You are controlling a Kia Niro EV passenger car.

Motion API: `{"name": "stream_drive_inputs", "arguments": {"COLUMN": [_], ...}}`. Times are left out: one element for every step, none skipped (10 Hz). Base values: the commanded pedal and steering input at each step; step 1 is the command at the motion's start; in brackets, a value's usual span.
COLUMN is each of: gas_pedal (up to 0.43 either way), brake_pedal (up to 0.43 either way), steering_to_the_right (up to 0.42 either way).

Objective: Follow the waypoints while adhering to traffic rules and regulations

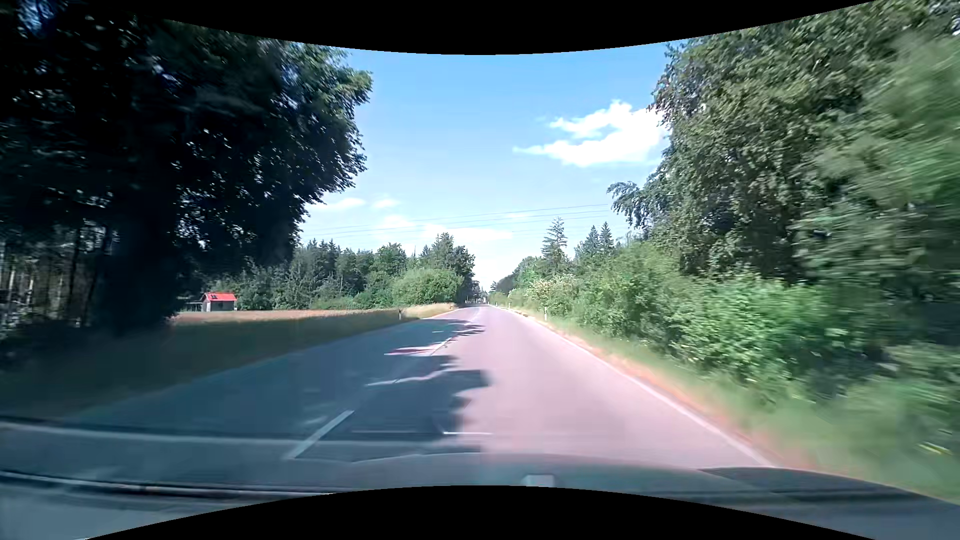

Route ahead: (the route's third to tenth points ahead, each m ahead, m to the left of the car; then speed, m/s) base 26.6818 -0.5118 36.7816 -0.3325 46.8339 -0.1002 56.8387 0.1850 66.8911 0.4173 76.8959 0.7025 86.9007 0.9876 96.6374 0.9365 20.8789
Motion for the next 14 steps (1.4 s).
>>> {"name": "stream_drive_inputs", "arguments": {"gas_pedal": [0.197,0.197,0.197,0.197,0.197,0.197,0.197,0.209,0.209,0.209,0.209,0.197,0.197,0.197], "brake_pedal": [0.000,0.000,0.000,0.000,0.000,0.000,0.000,0.000,0.000,0.000,0.000,0.000,0.000,0.000], "steering_to_the_right": [-0.003,-0.003,-0.003,-0.003,-0.003,-0.003,-0.003,-0.003,-0.003,-0.003,-0.003,-0.003,-0.003,-0.003]}}
